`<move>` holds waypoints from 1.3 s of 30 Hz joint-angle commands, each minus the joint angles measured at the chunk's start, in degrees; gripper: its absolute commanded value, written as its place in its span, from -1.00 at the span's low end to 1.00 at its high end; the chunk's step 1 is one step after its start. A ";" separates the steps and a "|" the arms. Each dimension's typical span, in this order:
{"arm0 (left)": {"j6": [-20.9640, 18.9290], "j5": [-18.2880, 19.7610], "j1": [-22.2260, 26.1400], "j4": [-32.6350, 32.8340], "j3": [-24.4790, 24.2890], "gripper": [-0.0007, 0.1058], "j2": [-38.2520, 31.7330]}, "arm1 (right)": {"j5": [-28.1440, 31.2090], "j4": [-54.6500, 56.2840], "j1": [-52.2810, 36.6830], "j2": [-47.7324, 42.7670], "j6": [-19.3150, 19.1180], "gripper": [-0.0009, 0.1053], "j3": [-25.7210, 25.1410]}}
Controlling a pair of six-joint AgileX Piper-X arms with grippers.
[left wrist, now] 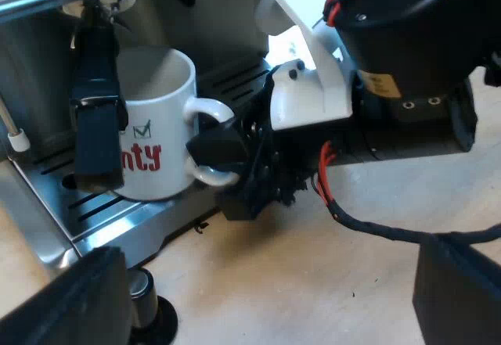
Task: Place mug into machine
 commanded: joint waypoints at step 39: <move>-0.67 0.52 -0.26 -0.63 -0.17 0.62 0.18 | 2.26 -4.97 -2.13 5.33 -3.77 -0.98 -7.17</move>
